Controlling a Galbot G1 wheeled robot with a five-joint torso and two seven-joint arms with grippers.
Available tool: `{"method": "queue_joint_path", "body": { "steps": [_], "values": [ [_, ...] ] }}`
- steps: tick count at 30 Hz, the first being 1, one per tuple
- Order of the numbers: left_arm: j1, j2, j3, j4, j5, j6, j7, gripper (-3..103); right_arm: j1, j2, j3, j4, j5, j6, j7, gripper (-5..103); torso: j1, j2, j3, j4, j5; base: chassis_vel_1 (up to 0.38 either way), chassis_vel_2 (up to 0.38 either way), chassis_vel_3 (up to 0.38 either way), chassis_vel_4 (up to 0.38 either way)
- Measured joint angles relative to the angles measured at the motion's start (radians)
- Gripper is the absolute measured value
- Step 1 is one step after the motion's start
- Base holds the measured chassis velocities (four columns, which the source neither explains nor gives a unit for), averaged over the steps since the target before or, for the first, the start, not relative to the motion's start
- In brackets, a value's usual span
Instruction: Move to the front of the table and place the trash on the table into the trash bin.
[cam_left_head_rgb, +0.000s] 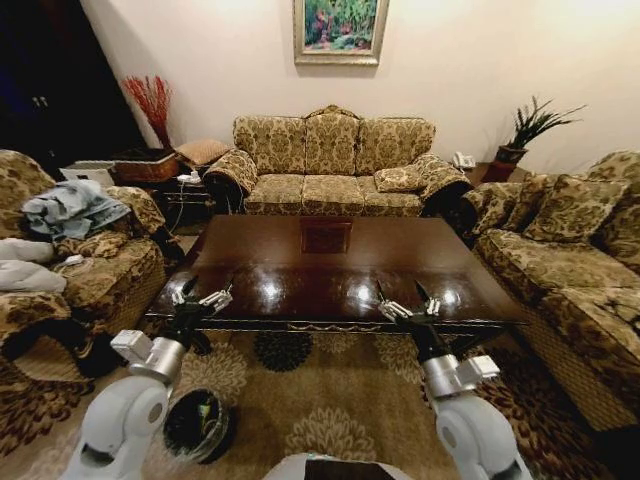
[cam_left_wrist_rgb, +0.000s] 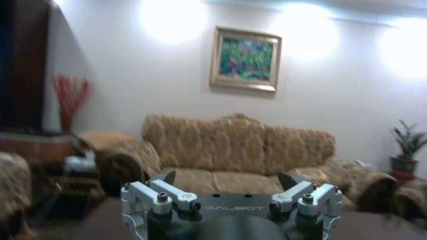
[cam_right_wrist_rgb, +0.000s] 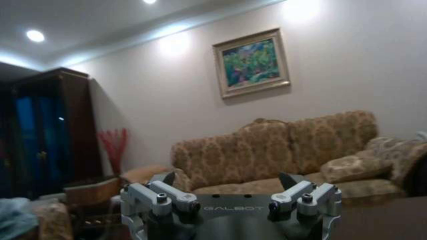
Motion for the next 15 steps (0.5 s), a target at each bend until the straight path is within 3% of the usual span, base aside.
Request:
{"method": "queue_joint_path", "body": {
  "steps": [2, 5, 15],
  "values": [
    [0.017, -0.041, -0.013, -0.026, 0.101, -0.021, -0.041, 100, 0.012, 0.006, -0.029, -0.007, -0.032, 0.003, -0.013, 100, 0.000, 0.000, 0.000, 0.0005, 0.0002, 0.000, 0.000, 0.000, 0.000],
    [0.031, -0.078, -0.014, -0.041, 0.158, -0.004, -0.077, 100, 0.018, 0.013, -0.027, -0.018, -0.066, 0.025, -0.026, 100, 0.000, 0.000, 0.000, -0.0001, 0.0000, 0.000, 0.000, 0.000, 0.000],
    [0.089, -0.142, -0.001, -0.059, 0.207, 0.009, -0.096, 100, 0.009, 0.046, -0.016, -0.018, -0.092, 0.034, -0.038, 100, 0.000, 0.000, 0.000, 0.0000, 0.0000, 0.000, 0.000, 0.000, 0.000]
  ]
}}
